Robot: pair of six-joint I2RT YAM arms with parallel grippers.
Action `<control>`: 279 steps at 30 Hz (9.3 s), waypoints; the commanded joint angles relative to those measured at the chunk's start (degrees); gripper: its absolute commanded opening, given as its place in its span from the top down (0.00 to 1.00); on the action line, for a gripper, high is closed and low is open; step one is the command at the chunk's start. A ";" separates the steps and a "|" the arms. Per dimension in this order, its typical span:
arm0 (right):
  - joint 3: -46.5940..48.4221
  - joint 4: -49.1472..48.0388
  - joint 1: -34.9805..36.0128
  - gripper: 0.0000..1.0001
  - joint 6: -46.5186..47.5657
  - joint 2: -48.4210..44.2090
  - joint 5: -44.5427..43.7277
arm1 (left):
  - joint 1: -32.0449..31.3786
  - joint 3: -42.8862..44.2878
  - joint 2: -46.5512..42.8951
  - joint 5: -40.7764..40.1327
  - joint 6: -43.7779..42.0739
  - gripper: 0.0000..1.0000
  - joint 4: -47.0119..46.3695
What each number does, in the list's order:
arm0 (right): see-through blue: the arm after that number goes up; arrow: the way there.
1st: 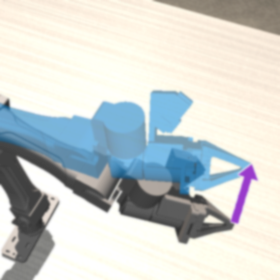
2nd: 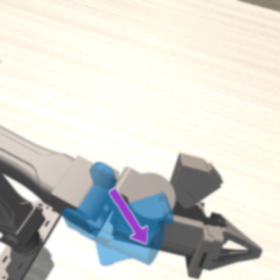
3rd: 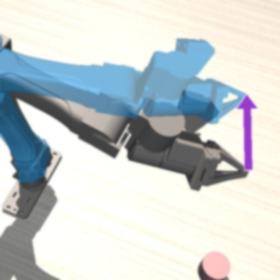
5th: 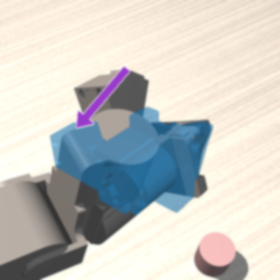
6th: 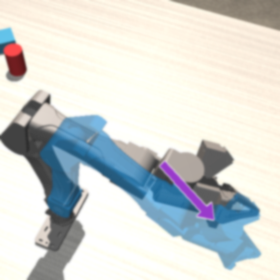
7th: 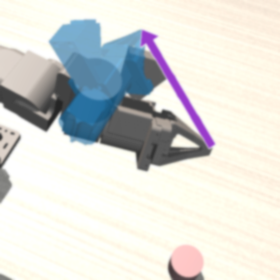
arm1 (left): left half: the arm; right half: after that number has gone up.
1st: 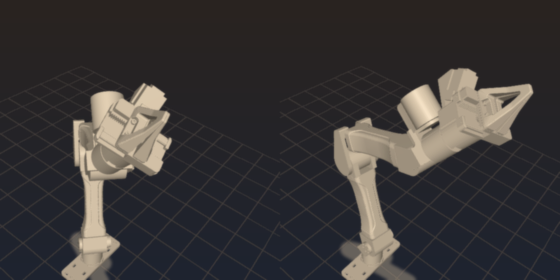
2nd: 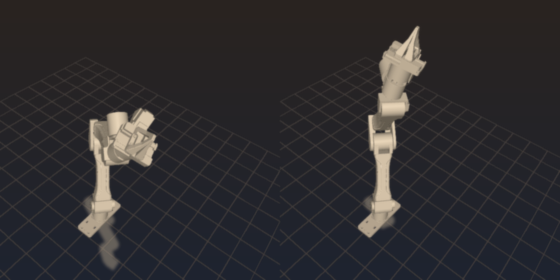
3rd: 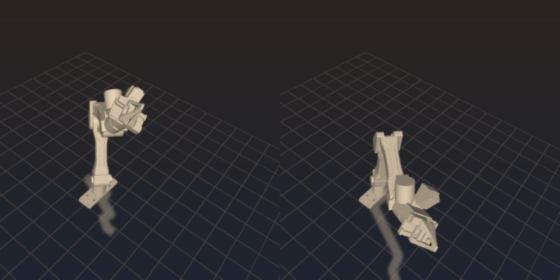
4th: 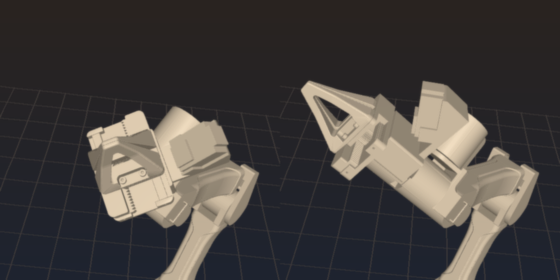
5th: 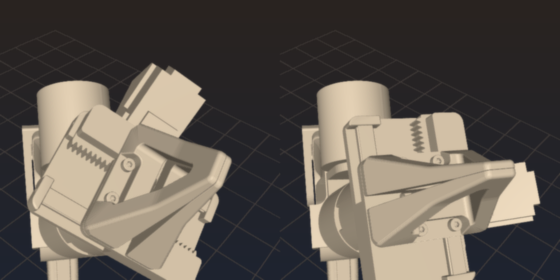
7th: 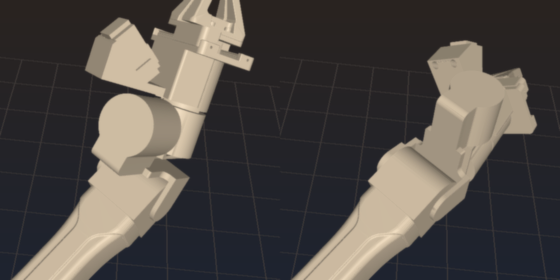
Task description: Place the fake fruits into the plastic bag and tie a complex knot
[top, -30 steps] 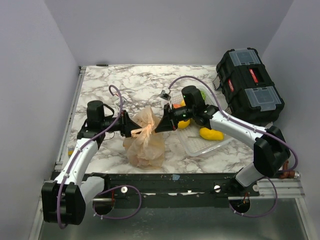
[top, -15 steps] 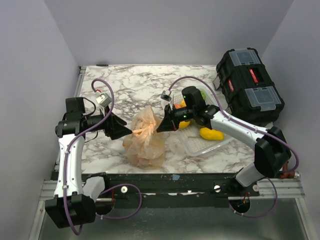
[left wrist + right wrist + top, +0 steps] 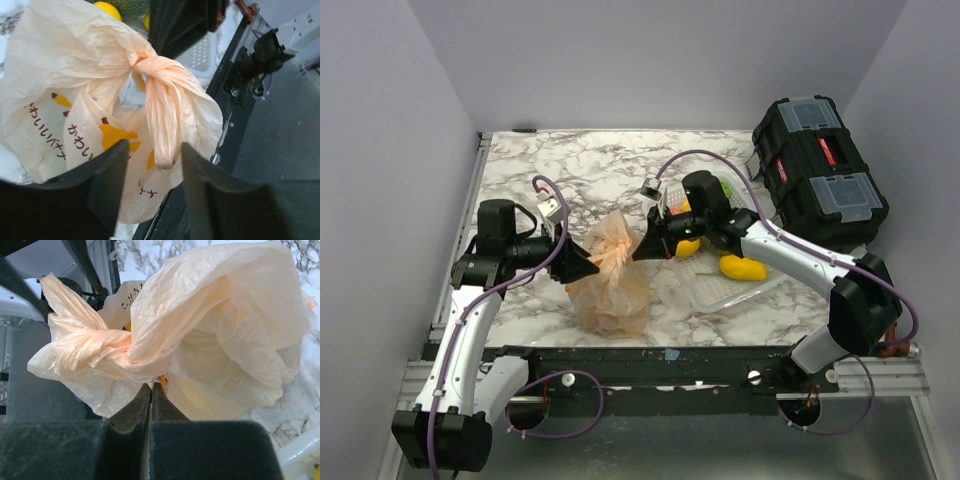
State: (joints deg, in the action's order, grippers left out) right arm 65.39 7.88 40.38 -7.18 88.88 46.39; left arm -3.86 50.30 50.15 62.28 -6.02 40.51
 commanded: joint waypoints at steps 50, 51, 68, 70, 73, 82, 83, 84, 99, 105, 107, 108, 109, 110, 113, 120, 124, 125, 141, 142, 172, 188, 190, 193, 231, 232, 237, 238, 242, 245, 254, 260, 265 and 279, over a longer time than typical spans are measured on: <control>0.00 -4.06 4.62 0.46 16.67 7.86 -16.70 | 4.03 -8.89 7.67 -10.07 17.40 1.00 -18.40; -0.34 -4.28 4.62 0.49 16.80 7.83 -17.41 | 4.03 -8.86 7.68 -10.07 17.29 1.00 -18.23; -5.36 3.54 3.87 0.99 23.34 0.59 -31.11 | 9.66 -2.56 0.85 -18.12 5.59 1.00 -7.29; -4.97 5.21 3.82 0.99 24.54 -0.18 -33.93 | 9.88 -1.85 -0.48 -23.93 1.35 1.00 -5.05; -4.10 6.83 3.53 0.99 26.60 -1.52 -38.23 | 11.48 -1.85 -1.86 -34.17 -1.58 1.00 -4.18; -1.93 10.06 3.55 0.99 31.83 -3.32 -45.07 | 14.80 -7.28 -5.60 -45.39 -5.04 1.00 -10.97; -2.07 10.31 3.55 0.99 32.05 -3.36 -43.98 | 14.75 -7.70 -5.96 -41.15 -5.17 1.00 -11.38; -2.06 10.31 3.56 0.99 32.06 -3.23 -42.38 | 14.78 -7.91 -6.32 -36.84 -5.46 1.00 -11.34; 7.26 17.40 3.56 0.99 30.84 4.37 -28.92 | 4.04 -10.64 -1.82 -34.58 -13.17 0.93 -23.22; 6.87 17.26 3.53 0.99 30.57 4.07 -29.85 | 1.03 -10.57 0.60 -33.66 -13.35 0.73 -26.56; 6.62 17.26 3.52 0.99 30.51 4.02 -29.91 | 0.91 -10.95 0.74 -31.82 -12.93 0.67 -27.51; 6.60 17.17 3.54 0.99 30.52 4.02 -30.03 | 0.59 -11.25 0.76 -31.45 -12.88 0.67 -28.08; 6.46 17.23 3.53 0.99 30.39 4.02 -30.12 | 0.15 -11.65 0.76 -31.54 -12.87 0.66 -28.73; 6.51 17.17 3.54 0.99 30.38 3.94 -30.22 | -0.30 -11.92 0.95 -32.00 -13.04 0.66 -29.32; 6.42 17.17 3.56 0.99 30.48 3.84 -30.69 | -1.33 -13.07 1.73 -34.08 -13.84 0.66 -31.56; 6.33 16.13 3.52 0.99 30.48 4.40 -33.35 | -4.56 -17.29 3.24 -42.58 -21.67 0.54 -37.85; 5.83 14.21 3.56 0.99 30.19 4.72 -35.87 | -5.02 -18.40 5.26 -46.98 -25.18 0.55 -40.25; 5.58 13.46 3.52 0.99 30.22 4.72 -36.83 | -5.07 -18.02 5.94 -47.37 -25.27 0.59 -40.24; -4.79 -2.76 3.54 0.74 33.57 2.26 -46.44 | -4.60 -15.06 9.26 -43.37 -12.65 1.00 -33.51; -4.91 -3.09 3.54 0.76 33.88 2.18 -48.27 | -4.54 -14.99 9.14 -43.46 -12.53 1.00 -33.25; -14.16 -0.72 -11.68 0.99 51.17 -11.36 -64.54 | 18.83 -12.78 3.12 -55.51 -27.33 1.00 -28.46; -10.89 5.06 -19.19 0.99 49.56 -11.71 -53.89 | 23.25 -11.56 -1.21 -41.48 -26.42 1.00 -20.23; -7.20 6.91 -18.19 0.99 48.01 -11.79 -51.65 | 20.93 -9.41 -3.61 -39.12 -23.70 1.00 -17.97; -0.41 10.01 -16.20 0.99 44.86 -11.50 -48.67 | 19.06 -3.76 -4.77 -36.31 -17.86 1.00 -14.62; 14.02 15.36 -16.00 0.99 36.50 1.35 -34.04 | 22.90 2.24 4.12 -29.82 -18.14 1.00 -13.97; 16.31 17.42 -15.62 0.99 35.71 2.28 -31.28 | 21.29 2.89 4.18 -29.78 -17.33 1.00 -13.39; 23.77 27.51 -15.06 0.39 36.86 6.11 -14.19 | 16.92 4.10 5.48 -30.46 -14.55 1.00 -12.73; 24.30 29.02 -14.64 0.30 38.58 6.82 -12.11 | 16.89 4.01 5.97 -30.46 -14.26 1.00 -12.82; 24.12 31.54 -10.59 0.15 44.01 9.41 -9.49 | 16.88 3.39 7.86 -30.26 -13.10 1.00 -13.21; 21.86 27.56 -6.52 0.14 45.70 11.00 -11.80 | 16.88 2.70 8.94 -30.29 -11.90 1.00 -14.45; 19.93 14.56 0.18 0.23 48.33 18.93 -24.16 | 16.90 2.85 11.27 -30.16 -9.94 1.00 -14.89; 21.28 10.08 0.41 0.99 46.98 19.87 -30.12 | 17.00 5.67 12.22 -30.29 -8.35 1.00 -15.74; 23.01 1.89 -0.57 0.99 44.11 18.44 -37.08 | 16.98 10.86 15.42 -29.63 -5.77 1.00 -17.98; 35.51 3.39 -5.09 0.99 46.45 31.44 -43.63 | 16.80 19.61 33.08 -30.66 0.88 1.00 -23.15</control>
State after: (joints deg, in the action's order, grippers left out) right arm 97.10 12.05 34.96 39.18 114.21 7.16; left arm 12.99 67.92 79.81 31.29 -8.88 20.29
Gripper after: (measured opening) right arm 0.012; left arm 0.018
